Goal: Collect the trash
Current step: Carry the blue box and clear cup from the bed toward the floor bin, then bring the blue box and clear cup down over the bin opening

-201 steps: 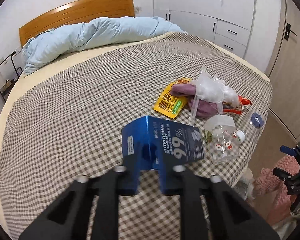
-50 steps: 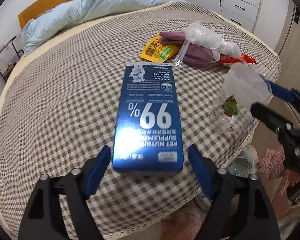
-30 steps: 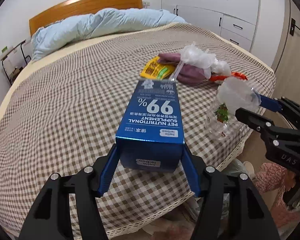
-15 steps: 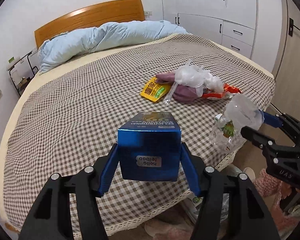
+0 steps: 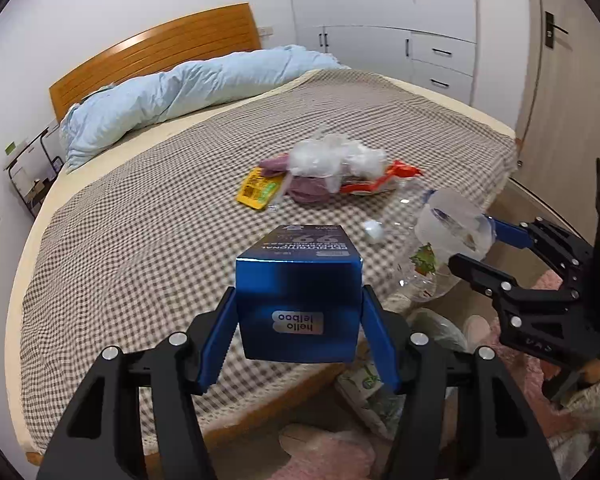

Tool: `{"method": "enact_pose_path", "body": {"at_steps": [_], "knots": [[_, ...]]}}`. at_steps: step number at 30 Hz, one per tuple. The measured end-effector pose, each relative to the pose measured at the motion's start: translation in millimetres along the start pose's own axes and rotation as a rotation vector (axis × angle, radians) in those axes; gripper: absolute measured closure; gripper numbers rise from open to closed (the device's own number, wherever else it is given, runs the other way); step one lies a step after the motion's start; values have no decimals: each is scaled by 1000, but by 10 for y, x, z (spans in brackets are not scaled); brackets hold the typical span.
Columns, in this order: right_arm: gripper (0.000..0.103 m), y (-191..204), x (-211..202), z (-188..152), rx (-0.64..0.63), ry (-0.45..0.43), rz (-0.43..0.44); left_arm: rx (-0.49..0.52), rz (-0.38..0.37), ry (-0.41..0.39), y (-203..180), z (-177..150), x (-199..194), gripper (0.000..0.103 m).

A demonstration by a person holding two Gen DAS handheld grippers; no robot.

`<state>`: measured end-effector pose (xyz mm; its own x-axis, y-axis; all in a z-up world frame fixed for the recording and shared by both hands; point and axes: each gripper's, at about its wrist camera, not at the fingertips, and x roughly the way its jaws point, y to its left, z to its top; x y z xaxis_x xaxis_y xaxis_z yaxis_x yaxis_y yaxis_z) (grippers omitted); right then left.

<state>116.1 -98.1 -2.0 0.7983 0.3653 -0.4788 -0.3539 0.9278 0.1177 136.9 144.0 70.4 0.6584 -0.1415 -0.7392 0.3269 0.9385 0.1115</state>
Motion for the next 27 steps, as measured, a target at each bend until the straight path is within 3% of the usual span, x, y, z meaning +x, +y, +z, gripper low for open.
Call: {"method": "enact_pose_path", "body": {"at_steps": [13, 21, 27], "knots": [[45, -341, -394, -581, -13, 54, 17, 58, -107, 41, -646, -412, -80, 45], [45, -525, -224, -1157, 24, 185, 36, 79, -151, 136, -985, -784, 217, 45], [45, -561, -130, -1409, 47, 242, 50, 116, -170, 208, -1171, -948, 453, 45]]}}
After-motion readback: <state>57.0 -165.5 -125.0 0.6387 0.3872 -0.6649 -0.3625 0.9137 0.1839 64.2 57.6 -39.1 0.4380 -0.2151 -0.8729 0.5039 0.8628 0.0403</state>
